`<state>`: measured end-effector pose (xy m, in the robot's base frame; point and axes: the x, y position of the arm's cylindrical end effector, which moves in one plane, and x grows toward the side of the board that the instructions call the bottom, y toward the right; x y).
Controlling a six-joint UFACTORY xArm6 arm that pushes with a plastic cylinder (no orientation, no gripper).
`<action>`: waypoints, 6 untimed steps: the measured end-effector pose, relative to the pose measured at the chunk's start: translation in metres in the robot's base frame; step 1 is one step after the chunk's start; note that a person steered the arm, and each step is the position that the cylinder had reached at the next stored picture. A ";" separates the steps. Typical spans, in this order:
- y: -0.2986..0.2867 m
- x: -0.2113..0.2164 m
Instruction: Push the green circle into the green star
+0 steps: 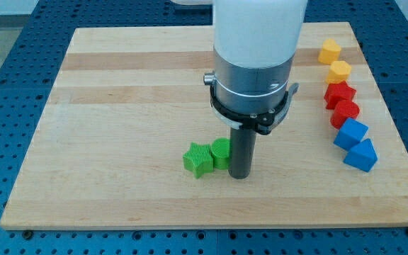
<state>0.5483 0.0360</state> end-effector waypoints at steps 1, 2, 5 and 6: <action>0.000 0.000; 0.031 0.001; 0.016 -0.045; 0.000 -0.045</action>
